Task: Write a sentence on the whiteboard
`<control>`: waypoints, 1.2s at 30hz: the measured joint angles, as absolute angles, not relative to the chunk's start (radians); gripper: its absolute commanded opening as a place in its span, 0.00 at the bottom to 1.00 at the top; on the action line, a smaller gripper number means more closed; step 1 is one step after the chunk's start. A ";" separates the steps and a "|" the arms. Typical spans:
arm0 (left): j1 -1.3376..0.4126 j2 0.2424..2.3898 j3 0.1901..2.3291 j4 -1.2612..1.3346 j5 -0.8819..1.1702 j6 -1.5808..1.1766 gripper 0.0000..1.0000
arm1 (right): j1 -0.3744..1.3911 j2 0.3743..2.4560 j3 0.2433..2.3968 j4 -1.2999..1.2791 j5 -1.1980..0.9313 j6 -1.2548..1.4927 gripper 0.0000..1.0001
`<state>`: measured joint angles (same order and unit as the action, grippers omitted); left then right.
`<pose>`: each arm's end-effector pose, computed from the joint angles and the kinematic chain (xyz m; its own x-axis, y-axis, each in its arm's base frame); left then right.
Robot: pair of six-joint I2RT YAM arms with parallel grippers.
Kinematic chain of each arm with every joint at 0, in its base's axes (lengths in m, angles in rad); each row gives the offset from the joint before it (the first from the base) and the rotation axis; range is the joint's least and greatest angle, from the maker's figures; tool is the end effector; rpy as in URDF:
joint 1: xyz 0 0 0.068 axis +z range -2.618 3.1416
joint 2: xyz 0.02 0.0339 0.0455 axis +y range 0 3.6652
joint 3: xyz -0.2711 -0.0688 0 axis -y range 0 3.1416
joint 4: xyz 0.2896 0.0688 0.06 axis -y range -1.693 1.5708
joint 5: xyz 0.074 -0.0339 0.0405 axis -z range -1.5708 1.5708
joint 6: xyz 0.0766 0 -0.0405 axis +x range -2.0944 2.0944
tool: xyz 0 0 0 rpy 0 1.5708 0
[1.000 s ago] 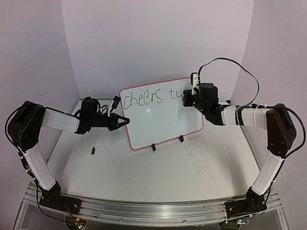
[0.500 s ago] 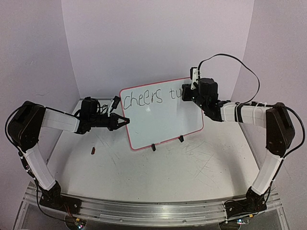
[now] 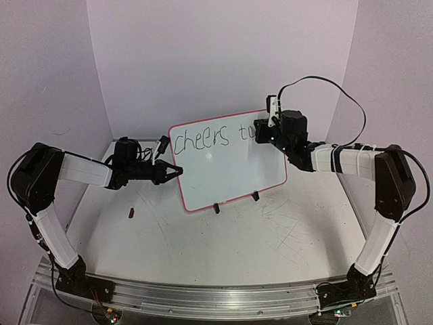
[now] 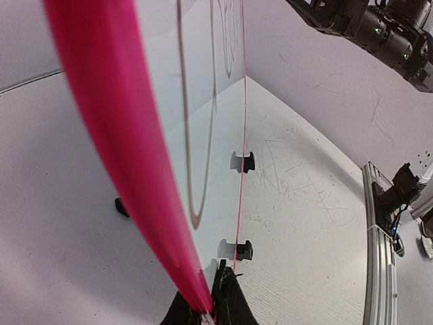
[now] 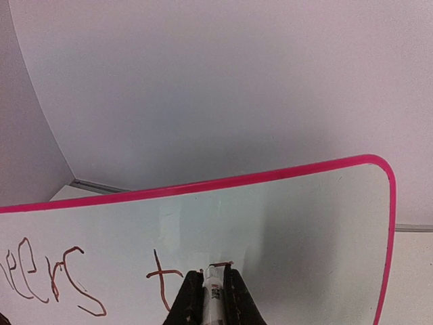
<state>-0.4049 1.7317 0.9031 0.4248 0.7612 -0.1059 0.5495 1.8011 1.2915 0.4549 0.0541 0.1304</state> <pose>0.3675 -0.2150 0.1574 -0.4509 0.1100 -0.8858 0.8252 0.4296 -0.3667 0.4407 0.2650 0.2803 -0.1081 0.0861 -0.9904 -0.4654 0.8760 0.1269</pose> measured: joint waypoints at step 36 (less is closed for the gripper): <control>-0.405 1.732 0.905 0.420 0.760 -0.115 0.00 | 0.550 1.796 1.224 0.457 0.173 0.188 0.00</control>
<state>-0.4049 1.7317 0.9048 0.4197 0.7596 -0.1146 0.5503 1.7964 1.2244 0.4575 0.1733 0.1876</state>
